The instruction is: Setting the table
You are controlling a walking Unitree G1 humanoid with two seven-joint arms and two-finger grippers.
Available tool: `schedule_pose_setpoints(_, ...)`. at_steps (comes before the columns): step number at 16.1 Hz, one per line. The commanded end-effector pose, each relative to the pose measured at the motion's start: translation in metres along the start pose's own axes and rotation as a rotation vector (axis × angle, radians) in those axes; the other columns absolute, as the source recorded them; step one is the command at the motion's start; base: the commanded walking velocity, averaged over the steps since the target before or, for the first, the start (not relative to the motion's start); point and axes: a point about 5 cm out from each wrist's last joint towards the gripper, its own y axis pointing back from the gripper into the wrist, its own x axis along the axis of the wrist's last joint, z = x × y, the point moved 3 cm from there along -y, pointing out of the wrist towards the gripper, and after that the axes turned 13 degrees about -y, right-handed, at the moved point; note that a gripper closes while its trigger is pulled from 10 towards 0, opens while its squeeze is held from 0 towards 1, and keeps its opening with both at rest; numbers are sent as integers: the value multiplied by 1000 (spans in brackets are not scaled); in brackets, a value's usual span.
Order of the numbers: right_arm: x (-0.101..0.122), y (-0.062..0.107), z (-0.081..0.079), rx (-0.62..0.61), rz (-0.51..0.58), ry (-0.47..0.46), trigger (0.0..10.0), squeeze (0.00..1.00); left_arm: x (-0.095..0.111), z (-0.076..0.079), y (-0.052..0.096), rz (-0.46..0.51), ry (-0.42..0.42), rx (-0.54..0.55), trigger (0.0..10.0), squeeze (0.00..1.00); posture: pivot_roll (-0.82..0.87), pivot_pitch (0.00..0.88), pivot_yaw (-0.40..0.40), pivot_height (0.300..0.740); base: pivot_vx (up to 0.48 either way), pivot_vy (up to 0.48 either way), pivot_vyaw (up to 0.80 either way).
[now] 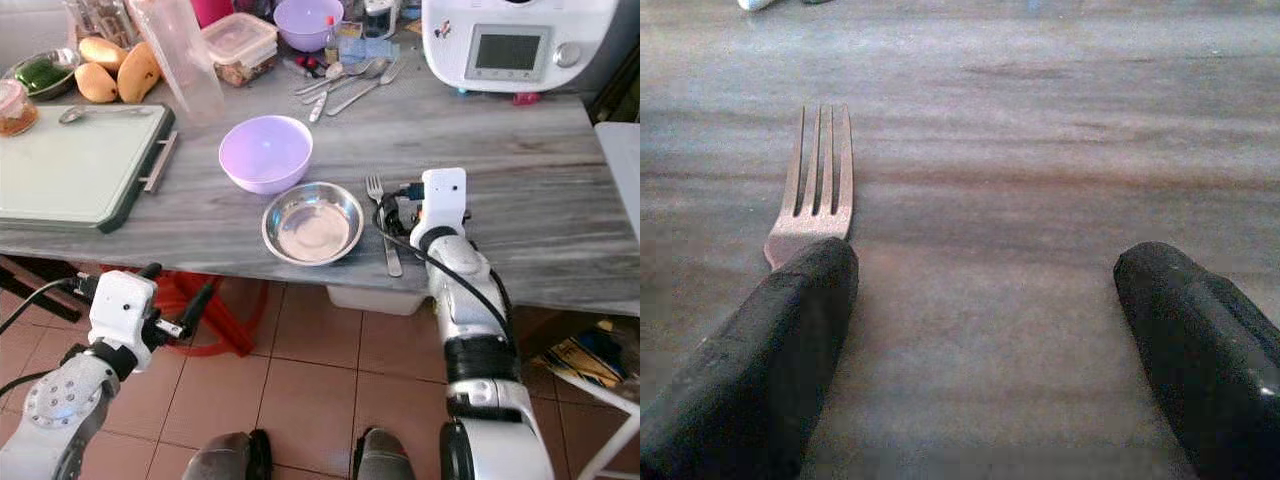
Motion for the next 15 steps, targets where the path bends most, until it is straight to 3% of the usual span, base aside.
schedule_pose_setpoints(1, -2, 4, 0, -4, -10, -10, 10000, 0, -3, -1, 1, -14, -6, 9, 10000, 0, 120, 150, 106, 740, 0, 0, 0)
schedule_pose_setpoints(6, -8, 49, 26, -124, 0, -26, 10000, 0, -1, 1, -8, 10, 6, 9, 10000, 0, 82, 118, 101, 740, 0, 0, 0)
schedule_pose_setpoints(10, -8, 71, 41, -230, 50, -15, 10000, 0, 3, 3, -19, 42, 16, 9, 10000, 0, 47, 73, 94, 740, 0, 0, 0)
schedule_pose_setpoints(12, -13, 80, 40, -266, 87, -8, 10000, 0, 2, 3, -23, 47, 23, 20, 10000, 0, 35, 44, 88, 740, 0, 0, 0)
schedule_pose_setpoints(15, -32, 89, 25, -245, 63, -50, 10000, 0, -2, 7, -27, 47, 38, 30, 10000, 0, 14, 0, 76, 740, 0, 0, 0)
